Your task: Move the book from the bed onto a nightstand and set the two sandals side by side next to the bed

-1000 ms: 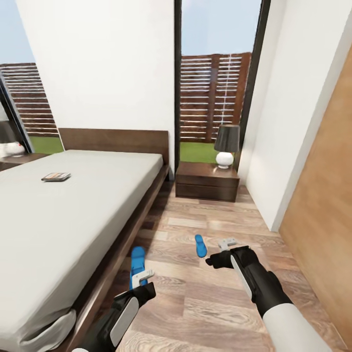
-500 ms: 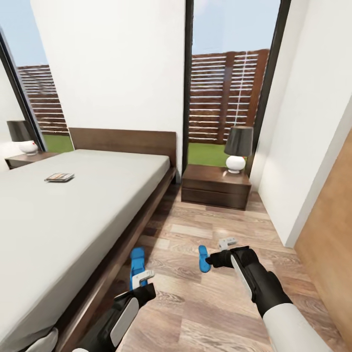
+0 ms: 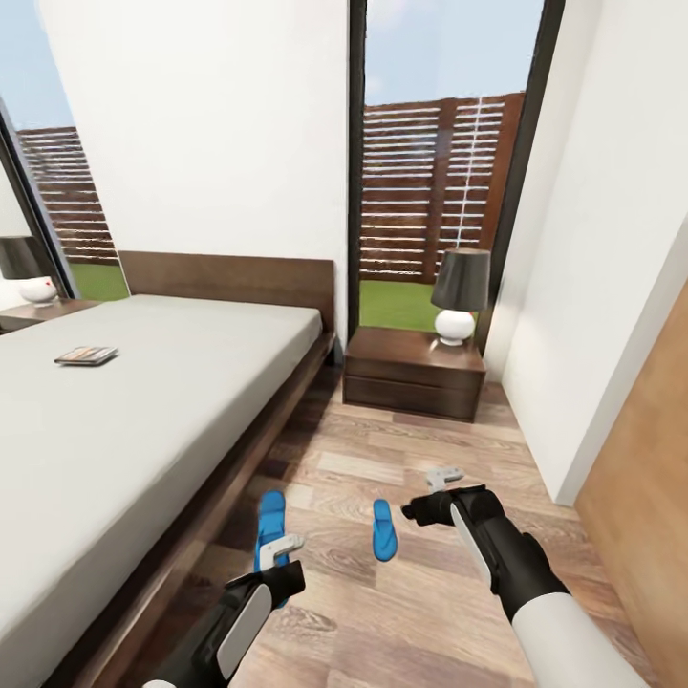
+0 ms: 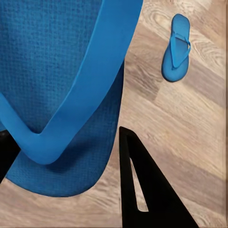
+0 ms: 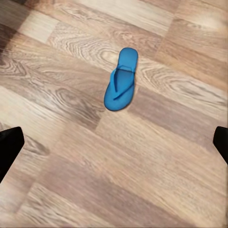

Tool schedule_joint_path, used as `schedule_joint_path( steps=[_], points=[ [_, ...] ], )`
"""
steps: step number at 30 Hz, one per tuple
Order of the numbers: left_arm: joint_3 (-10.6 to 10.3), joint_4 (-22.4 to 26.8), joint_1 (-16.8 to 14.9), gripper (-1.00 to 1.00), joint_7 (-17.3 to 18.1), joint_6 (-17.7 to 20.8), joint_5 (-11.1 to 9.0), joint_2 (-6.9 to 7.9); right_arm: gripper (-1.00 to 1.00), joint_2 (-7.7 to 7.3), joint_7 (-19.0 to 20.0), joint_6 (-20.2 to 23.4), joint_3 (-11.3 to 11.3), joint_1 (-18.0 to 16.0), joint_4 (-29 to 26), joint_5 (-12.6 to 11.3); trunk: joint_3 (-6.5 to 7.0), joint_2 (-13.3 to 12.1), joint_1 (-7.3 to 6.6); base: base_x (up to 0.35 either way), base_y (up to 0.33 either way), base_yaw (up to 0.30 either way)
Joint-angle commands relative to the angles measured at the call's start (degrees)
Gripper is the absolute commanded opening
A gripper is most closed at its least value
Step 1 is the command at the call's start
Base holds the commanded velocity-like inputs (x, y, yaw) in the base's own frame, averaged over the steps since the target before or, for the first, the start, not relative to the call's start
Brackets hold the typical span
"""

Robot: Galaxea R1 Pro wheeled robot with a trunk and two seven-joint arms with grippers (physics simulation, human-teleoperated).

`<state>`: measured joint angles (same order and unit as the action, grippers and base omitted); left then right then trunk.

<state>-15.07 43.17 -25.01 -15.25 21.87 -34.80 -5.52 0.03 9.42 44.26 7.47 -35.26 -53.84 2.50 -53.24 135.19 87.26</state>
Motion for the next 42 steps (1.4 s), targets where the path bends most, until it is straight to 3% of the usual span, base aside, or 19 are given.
schedule_joint_path(
  steps=[1, 6, 13, 19, 23, 29, 42],
  points=[
    [-0.17, 0.11, -0.03, -1.00, -0.47, 0.23, -0.57, 0.08, 1.00, 0.20, 0.23, 0.18, 0.01, -0.25, 0.95, 0.24, -0.06, 0.03, 0.02, 0.271, -0.213, 0.000],
    [-0.15, 0.08, -0.04, -1.00, -0.38, 1.12, -0.61, 0.16, 1.00, 2.32, -0.67, -1.94, -0.10, -2.34, 8.04, 0.11, -0.06, 0.03, 0.02, 0.285, -0.186, 0.000],
    [-0.14, 0.07, -0.13, -1.00, -0.36, 2.70, -0.62, 0.21, 1.00, 6.07, -6.28, -11.66, -0.28, -5.02, 21.43, -0.19, -0.06, 0.03, 0.02, 0.319, -0.030, 0.000],
    [-0.14, 0.09, -0.25, -1.00, -0.37, 5.50, -0.61, 0.26, 1.00, 8.25, -9.88, -17.61, -0.45, -5.58, 26.94, -0.37, -0.06, 0.03, 0.02, 0.301, 0.121, 0.000],
    [-0.12, 0.14, -0.29, -1.00, -0.39, 7.67, -0.62, 0.38, 1.00, 8.83, -11.84, -19.33, -0.50, -5.67, 28.35, -1.16, -0.06, 0.03, 0.02, 0.271, 0.196, 0.000],
    [-0.18, 0.15, -0.30, -1.00, -0.73, 9.91, -0.48, 0.15, 1.00, 9.06, -12.89, -19.66, -0.46, -5.71, 28.95, -4.28, -0.06, 0.03, 0.02, 0.248, 0.202, 0.000],
    [-0.23, 0.53, -0.31, -1.00, -1.60, 11.22, -0.41, -0.67, 1.00, 8.96, -14.59, -19.37, -0.44, -5.78, 28.97, -5.57, -0.06, 0.03, 0.02, 0.081, 0.041, 0.000]
  ],
)
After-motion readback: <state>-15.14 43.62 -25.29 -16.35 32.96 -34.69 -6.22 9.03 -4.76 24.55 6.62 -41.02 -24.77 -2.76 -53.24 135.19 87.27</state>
